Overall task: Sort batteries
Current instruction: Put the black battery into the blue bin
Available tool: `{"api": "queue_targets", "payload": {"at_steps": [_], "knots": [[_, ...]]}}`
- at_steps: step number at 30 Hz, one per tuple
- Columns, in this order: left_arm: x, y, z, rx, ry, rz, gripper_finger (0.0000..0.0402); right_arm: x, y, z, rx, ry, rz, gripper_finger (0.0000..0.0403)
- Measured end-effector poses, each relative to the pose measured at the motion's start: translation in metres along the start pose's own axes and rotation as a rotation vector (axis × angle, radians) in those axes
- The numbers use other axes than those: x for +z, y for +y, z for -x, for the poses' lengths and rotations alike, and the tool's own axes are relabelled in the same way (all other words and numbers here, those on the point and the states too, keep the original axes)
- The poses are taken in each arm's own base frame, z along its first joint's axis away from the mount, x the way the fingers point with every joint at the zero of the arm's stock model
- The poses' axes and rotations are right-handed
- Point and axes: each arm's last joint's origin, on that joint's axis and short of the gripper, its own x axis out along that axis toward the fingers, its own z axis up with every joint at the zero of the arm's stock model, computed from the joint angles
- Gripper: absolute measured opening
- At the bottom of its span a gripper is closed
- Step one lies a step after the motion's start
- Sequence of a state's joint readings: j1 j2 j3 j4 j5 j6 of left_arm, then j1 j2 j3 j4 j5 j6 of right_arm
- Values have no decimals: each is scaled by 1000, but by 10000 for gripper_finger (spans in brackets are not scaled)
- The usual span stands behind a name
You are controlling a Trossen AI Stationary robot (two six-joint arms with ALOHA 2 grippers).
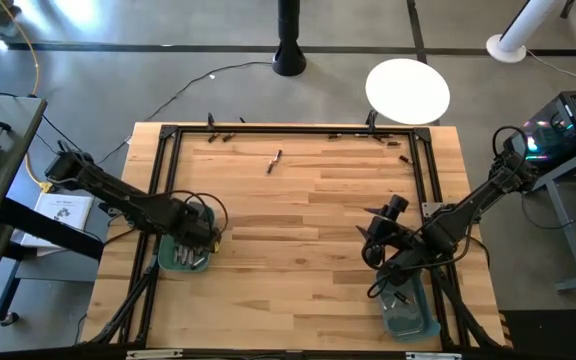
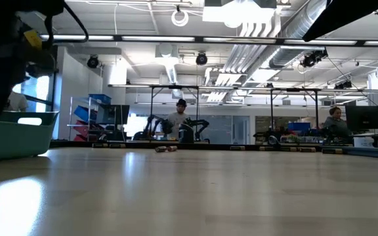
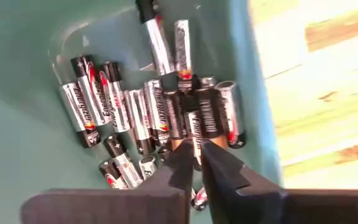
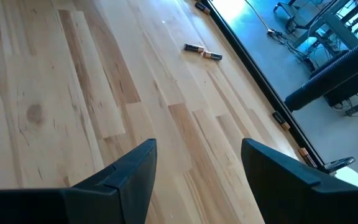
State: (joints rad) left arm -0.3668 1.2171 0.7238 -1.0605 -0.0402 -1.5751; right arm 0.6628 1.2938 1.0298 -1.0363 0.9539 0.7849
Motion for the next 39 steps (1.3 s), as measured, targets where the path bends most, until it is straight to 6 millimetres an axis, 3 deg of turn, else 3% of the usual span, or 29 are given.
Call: {"api": "queue_targets", "payload": {"at_steps": [6,10,19,25,32,39], "knots": [[3,-7,25,-19,-65,-23,5,-3,-2,1,-13,15,16,229],[3,-10,25,-33,-68,-44,21,-3,-2,1,-13,17,0,229],[-1,1,-16,-23,4,-14,145,-4,-2,1,-19,14,2,229],[-1,3,-24,-33,-1,-6,197,-4,-2,1,-21,13,2,229],[-1,8,-37,-42,-2,-2,192,-3,-2,1,-21,12,2,229],[-1,9,-39,-34,-5,4,149,-3,-2,1,-21,12,-1,229]]}}
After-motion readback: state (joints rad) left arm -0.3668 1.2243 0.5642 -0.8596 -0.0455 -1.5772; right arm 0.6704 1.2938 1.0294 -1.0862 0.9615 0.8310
